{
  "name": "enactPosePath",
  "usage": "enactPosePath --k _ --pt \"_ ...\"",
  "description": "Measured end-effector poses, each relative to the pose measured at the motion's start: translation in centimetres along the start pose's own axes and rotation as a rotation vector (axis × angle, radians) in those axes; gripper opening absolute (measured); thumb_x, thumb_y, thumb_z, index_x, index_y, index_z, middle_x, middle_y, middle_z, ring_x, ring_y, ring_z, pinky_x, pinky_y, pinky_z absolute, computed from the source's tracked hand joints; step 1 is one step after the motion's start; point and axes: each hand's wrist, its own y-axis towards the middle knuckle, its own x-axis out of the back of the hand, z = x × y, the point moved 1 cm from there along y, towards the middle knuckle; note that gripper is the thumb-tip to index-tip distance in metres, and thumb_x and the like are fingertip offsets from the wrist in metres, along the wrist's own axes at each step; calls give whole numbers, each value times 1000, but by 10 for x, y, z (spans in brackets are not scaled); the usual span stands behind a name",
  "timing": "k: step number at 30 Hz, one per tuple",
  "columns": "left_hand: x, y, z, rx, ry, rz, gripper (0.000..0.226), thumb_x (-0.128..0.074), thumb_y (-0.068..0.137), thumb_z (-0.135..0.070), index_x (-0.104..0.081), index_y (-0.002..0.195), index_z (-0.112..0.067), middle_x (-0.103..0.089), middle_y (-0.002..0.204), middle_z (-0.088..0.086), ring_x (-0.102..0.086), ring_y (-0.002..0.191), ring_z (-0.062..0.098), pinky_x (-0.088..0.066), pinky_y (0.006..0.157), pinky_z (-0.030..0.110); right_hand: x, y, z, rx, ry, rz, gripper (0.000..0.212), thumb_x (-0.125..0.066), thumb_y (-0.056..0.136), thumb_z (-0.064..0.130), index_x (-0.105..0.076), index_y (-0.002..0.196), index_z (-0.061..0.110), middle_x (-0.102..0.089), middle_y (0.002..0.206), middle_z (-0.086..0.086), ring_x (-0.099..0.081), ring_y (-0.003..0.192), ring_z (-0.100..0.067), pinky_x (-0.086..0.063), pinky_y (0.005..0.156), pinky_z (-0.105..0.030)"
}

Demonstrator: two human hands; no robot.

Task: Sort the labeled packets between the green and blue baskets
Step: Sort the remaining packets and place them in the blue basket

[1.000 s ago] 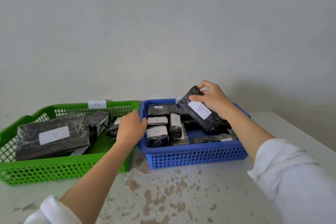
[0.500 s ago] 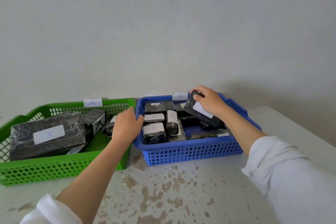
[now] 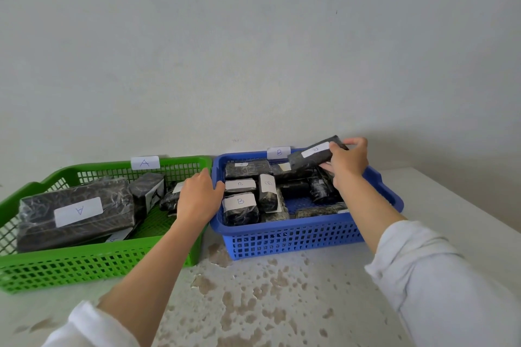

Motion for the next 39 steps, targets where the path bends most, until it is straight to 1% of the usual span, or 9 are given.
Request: enactPosePath --k 7,11,15,18,20,23,31,35,39 --pt "-3 3 2 -7 -3 -5 18 -46 92 -25 -51 88 -8 -56 79 8 -51 70 23 -32 55 28 -30 0 -18 -177 120 40 21 -53 91 0 -43 104 13 -43 118 -15 -52 98 -27 -58 69 -36" --pt "-4 4 4 -17 -11 -6 19 -46 93 -26 -53 92 -8 -57 82 8 -53 75 25 -36 61 31 -41 4 -28 -262 32 181 47 -56 86 -9 -46 129 7 -47 127 -16 -52 100 -25 -54 86 -37" --pt "-6 4 6 -24 -17 -7 20 -46 93 -27 -53 94 -8 -57 86 8 -53 83 27 -37 66 33 -43 7 -32 -157 -285 243 54 -59 86 -5 -41 136 2 -48 130 -18 -58 105 -29 -55 85 -36" --pt "-6 4 6 -33 -16 -11 20 -46 93 -27 -52 92 -8 -56 85 8 -52 84 28 -37 66 33 -42 4 -33 68 -822 224 40 -62 88 13 -52 126 4 -41 134 -21 -52 111 -33 -51 83 -36" --pt "-6 4 5 -34 -16 -13 21 -46 93 -27 -52 92 -7 -56 86 9 -52 84 28 -37 67 33 -42 -1 -33 244 -1095 225 35 -63 88 27 -59 121 16 -37 135 -17 -39 120 -34 -43 86 -38" --pt "-6 4 5 -31 -18 -18 20 -46 92 -27 -53 91 -8 -56 85 8 -52 83 27 -37 66 33 -48 -8 -35 396 -1264 336 37 -61 87 43 -59 122 34 -42 131 -11 -30 126 -36 -39 91 -41" --pt "-3 2 3 -35 37 6 22 -44 94 -29 -49 92 -8 -55 87 8 -55 91 31 -39 69 34 -53 -23 -35 461 -1222 542 43 -41 97 41 -46 138 26 -37 143 -9 -25 131 -33 -35 99 -42" --pt "14 -7 2 -39 110 75 53 -36 96 -47 -46 129 -6 -60 115 13 -55 107 31 -46 76 40 -55 -56 -18 527 -1026 582 39 -46 96 39 -54 130 22 -44 139 -7 -25 131 -32 -35 96 -42" --pt "50 -27 22 -106 187 77 48 -37 95 -50 -62 107 -10 -68 94 9 -62 84 26 -50 65 36 -65 -107 -6 572 -841 752 34 -51 94 35 -58 122 19 -56 128 -4 -41 126 -26 -39 101 -42"
